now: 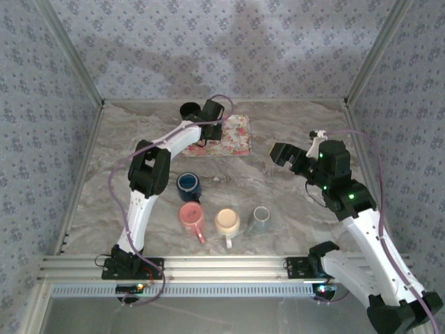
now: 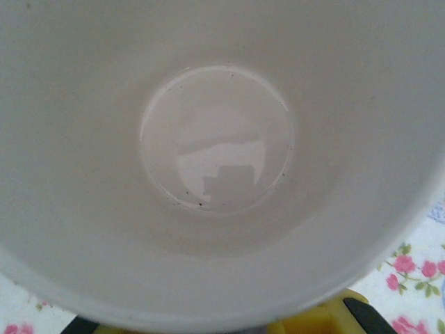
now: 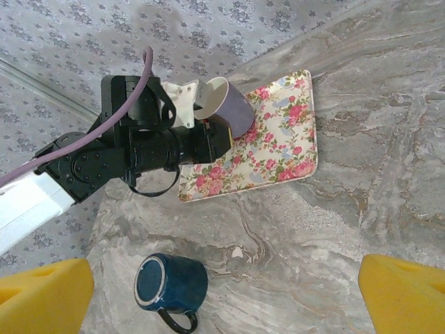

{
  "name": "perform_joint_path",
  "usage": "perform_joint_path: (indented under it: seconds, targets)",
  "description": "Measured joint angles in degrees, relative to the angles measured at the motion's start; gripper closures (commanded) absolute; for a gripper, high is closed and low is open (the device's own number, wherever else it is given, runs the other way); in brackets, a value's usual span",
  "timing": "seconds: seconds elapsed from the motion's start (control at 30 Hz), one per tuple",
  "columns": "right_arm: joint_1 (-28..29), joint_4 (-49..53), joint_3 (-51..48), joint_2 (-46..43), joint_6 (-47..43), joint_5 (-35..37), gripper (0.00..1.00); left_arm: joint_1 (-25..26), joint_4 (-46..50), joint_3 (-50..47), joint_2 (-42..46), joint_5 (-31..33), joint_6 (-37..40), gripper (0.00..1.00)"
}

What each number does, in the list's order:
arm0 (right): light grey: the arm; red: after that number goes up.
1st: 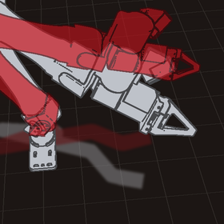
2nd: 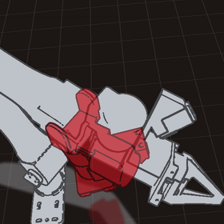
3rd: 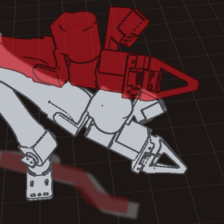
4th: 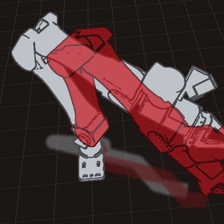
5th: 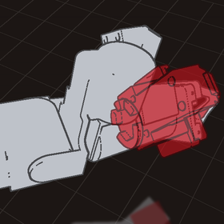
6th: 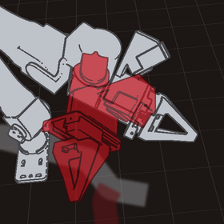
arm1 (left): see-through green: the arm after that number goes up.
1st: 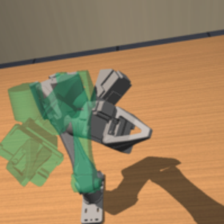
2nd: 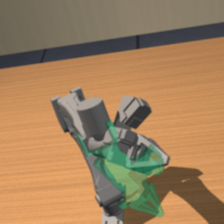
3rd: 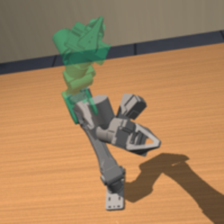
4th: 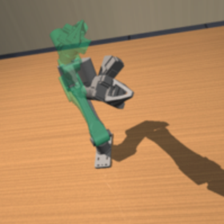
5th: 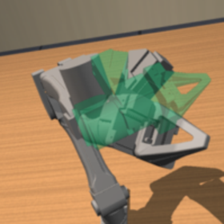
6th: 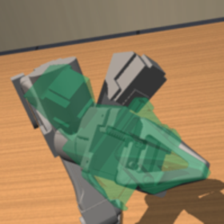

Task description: Turn the mug right side up

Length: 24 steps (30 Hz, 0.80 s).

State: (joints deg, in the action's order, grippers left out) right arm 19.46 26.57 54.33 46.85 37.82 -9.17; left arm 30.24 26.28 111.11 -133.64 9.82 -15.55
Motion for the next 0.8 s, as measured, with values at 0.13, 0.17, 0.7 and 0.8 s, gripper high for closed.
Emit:
perform_joint_path:
  seconds: [0.13, 0.17, 0.7, 0.8]
  targets:
    - [0.0, 0.0, -0.1, 0.1, 0.0, 0.1, 0.00, 0.0, 0.0, 0.8, -1.3, 0.1, -0.1, 0.99]
    - [0.0, -0.1, -0.1, 0.1, 0.0, 0.2, 0.00, 0.0, -0.2, 1.1, -1.5, 0.1, -0.1, 0.98]
    - [0.0, -0.6, -1.6, -0.2, 0.0, 0.7, 0.00, -0.5, -1.4, 4.2, -3.5, 1.4, -0.1, 0.59]
    - [0.0, -0.6, -1.6, -0.3, 0.0, 0.7, 0.00, -0.6, -2.0, 4.3, -3.5, 1.6, -0.3, 0.52]
